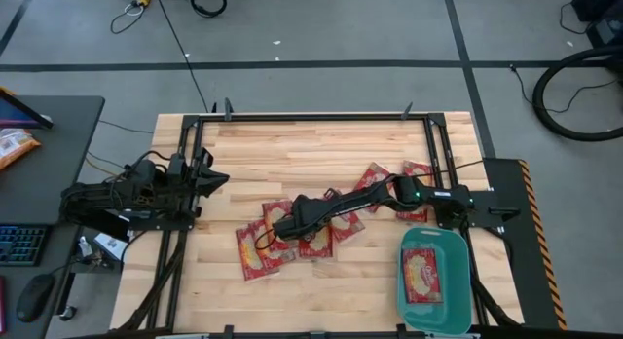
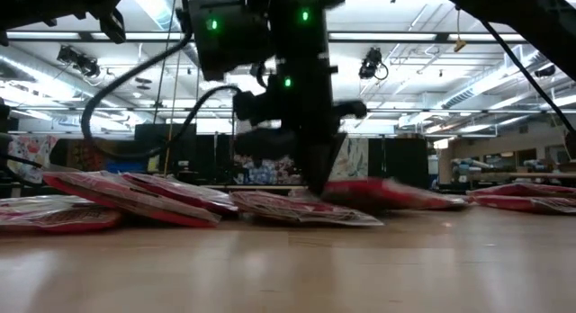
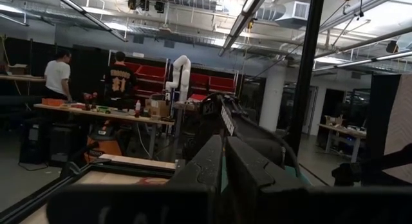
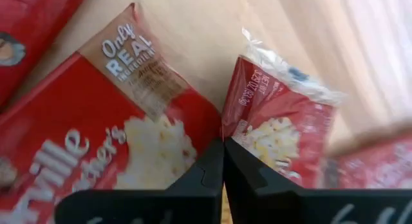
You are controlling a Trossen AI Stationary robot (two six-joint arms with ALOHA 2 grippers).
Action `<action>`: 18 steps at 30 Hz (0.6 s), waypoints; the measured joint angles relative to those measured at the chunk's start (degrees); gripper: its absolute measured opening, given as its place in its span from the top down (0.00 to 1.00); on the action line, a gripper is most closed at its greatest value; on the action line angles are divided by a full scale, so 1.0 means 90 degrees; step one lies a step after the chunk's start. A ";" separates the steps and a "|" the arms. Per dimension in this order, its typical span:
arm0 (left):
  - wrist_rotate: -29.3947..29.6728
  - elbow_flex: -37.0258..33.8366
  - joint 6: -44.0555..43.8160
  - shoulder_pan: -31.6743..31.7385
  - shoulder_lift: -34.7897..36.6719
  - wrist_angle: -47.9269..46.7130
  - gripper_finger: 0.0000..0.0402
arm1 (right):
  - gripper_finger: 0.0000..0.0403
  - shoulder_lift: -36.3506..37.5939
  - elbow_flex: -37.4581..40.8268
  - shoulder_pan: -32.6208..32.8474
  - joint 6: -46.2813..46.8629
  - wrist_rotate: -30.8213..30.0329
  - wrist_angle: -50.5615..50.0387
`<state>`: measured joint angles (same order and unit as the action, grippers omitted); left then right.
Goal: Sort popcorn bags into baskets
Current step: Put the red popcorn into the green bin
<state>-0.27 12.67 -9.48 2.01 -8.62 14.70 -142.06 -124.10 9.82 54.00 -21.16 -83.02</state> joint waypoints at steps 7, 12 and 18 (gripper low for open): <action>-0.0002 0.0001 -0.0001 -0.0001 0.0000 0.0000 0.93 | 0.98 0.0038 -0.0895 0.0126 0.0148 0.0080 -0.0786; -0.0002 0.0002 -0.0001 -0.0001 0.0000 0.0002 0.93 | 0.99 0.0278 -0.1128 0.0193 -0.0043 0.0065 -0.0695; 0.0000 0.0000 0.0001 0.0000 0.0000 0.0005 0.93 | 0.99 0.0675 -0.1116 0.0309 0.0056 0.0005 -0.0778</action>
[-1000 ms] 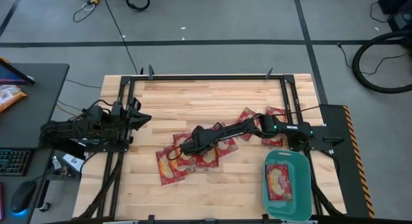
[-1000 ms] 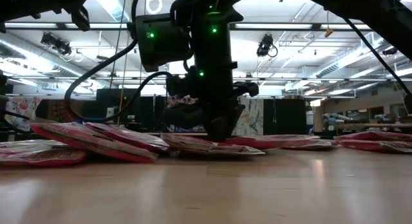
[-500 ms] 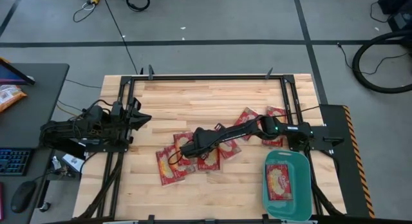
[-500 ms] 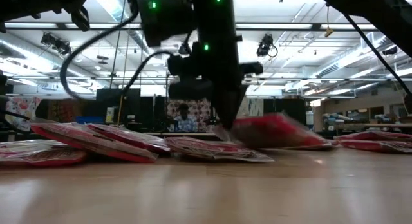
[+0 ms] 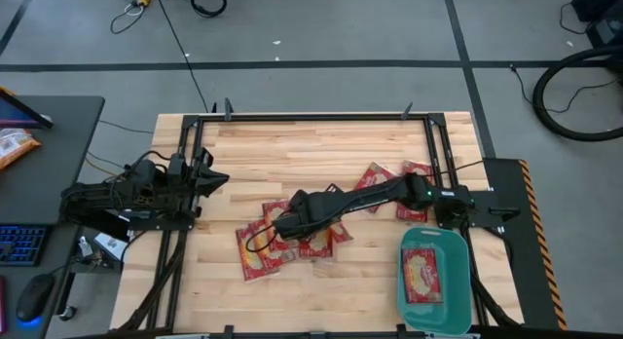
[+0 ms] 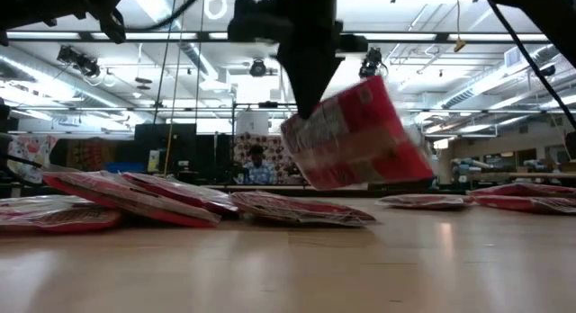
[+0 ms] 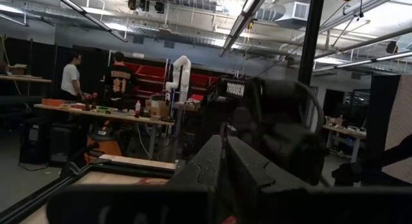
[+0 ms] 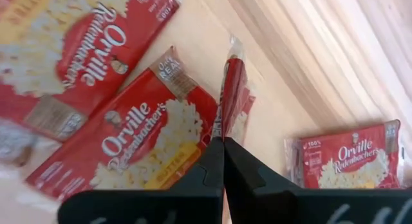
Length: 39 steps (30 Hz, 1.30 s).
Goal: Sort popcorn bags into baskets
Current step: Put the red popcorn into the green bin
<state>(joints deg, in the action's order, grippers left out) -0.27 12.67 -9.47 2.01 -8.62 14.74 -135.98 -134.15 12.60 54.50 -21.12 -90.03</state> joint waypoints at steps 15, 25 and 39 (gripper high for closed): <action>-0.0002 0.0000 0.0000 -0.0001 0.0000 -0.0002 0.93 | 0.99 0.0886 0.0000 0.0344 0.0214 -0.0250 -0.0001; -0.0002 0.0000 0.0000 -0.0001 0.0000 -0.0002 0.93 | 0.99 0.1254 0.0000 0.0545 0.0329 0.0088 0.0000; -0.0002 0.0002 -0.0002 0.0001 0.0001 -0.0002 0.93 | 0.99 0.1503 0.0002 0.0744 0.1151 0.1365 -0.0001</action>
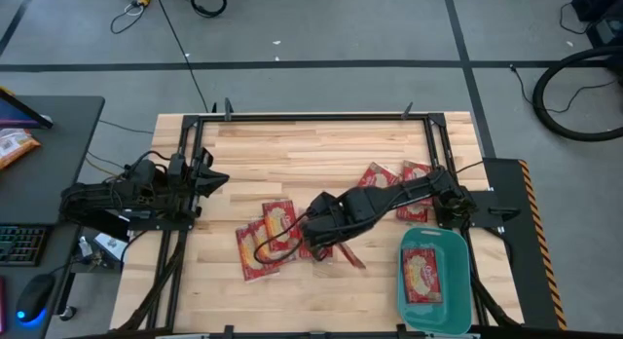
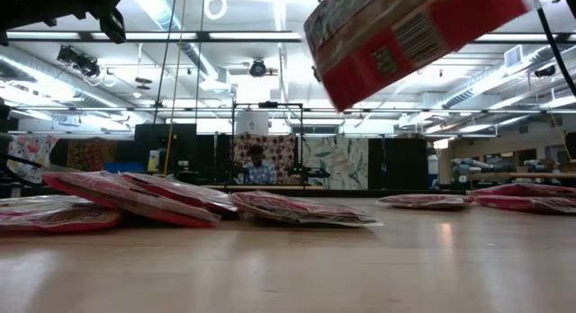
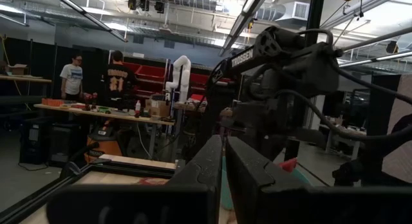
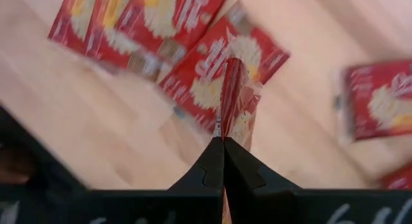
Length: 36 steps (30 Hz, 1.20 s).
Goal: Sort popcorn bags into baskets
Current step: Put the red popcorn into the green bin
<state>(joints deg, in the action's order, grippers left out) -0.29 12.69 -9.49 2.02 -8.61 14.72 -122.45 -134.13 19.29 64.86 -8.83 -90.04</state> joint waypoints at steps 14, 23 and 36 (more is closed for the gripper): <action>0.0002 0.0000 0.0000 -0.0002 -0.0001 0.0000 0.93 | 0.99 0.1420 0.2195 0.0726 0.2711 0.1733 0.0005; 0.0001 0.0000 0.0001 -0.0001 -0.0001 0.0000 0.93 | 0.99 0.2712 0.4354 0.1477 0.5160 0.2487 0.0002; 0.0000 -0.0001 0.0001 -0.0001 -0.0001 0.0000 0.93 | 0.97 0.3116 0.6489 0.1909 0.5387 0.2629 0.0012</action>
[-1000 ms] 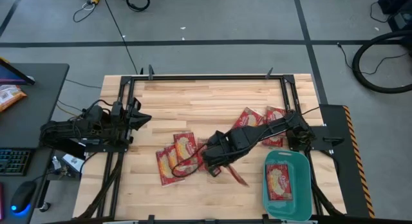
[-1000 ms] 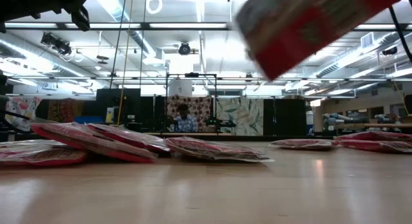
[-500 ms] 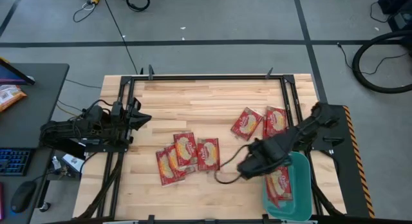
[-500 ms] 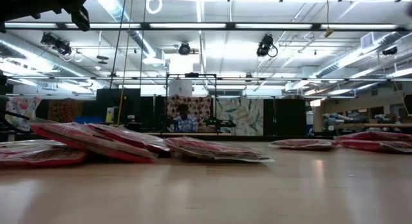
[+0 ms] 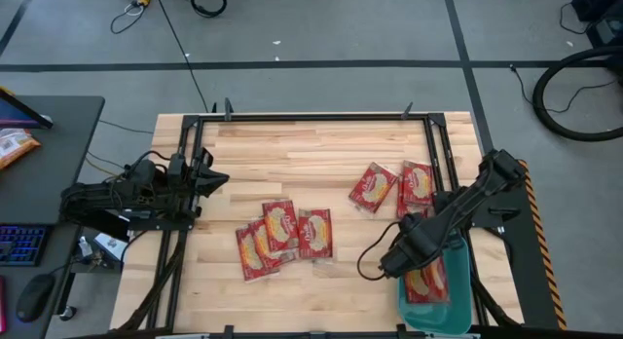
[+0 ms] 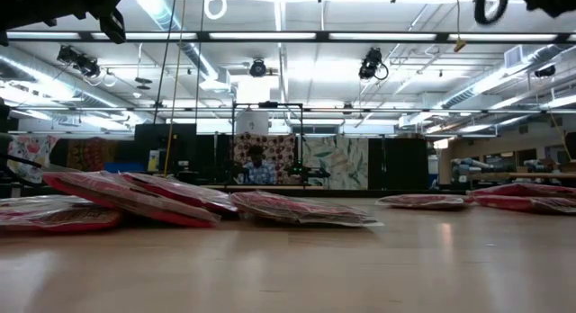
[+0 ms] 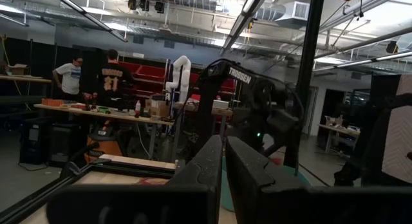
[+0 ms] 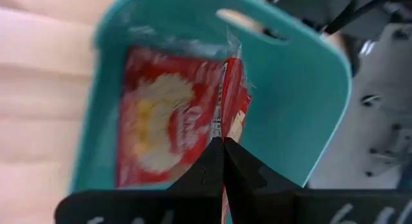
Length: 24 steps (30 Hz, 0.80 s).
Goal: Sort popcorn bags into baskets
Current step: Put the red popcorn into the green bin
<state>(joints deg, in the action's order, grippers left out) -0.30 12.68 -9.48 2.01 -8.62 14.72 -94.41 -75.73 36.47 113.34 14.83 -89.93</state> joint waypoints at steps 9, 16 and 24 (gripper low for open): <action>0.0000 -0.0001 0.0001 -0.0001 0.0002 0.0000 0.93 | 0.89 -0.0005 0.0654 -0.0038 -0.0440 0.0124 0.1022; 0.0002 0.0000 -0.0001 -0.0001 0.0000 0.0002 0.93 | 0.82 -0.0010 0.0171 -0.0341 -0.0399 0.0511 0.0680; 0.0000 0.0001 -0.0001 -0.0001 0.0002 0.0000 0.93 | 0.82 -0.0019 -0.1182 -0.0630 -0.0424 -0.1058 0.0018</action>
<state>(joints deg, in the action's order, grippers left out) -0.30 12.69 -9.49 2.00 -8.61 14.72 -94.59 -86.37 30.80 109.53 5.30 -89.77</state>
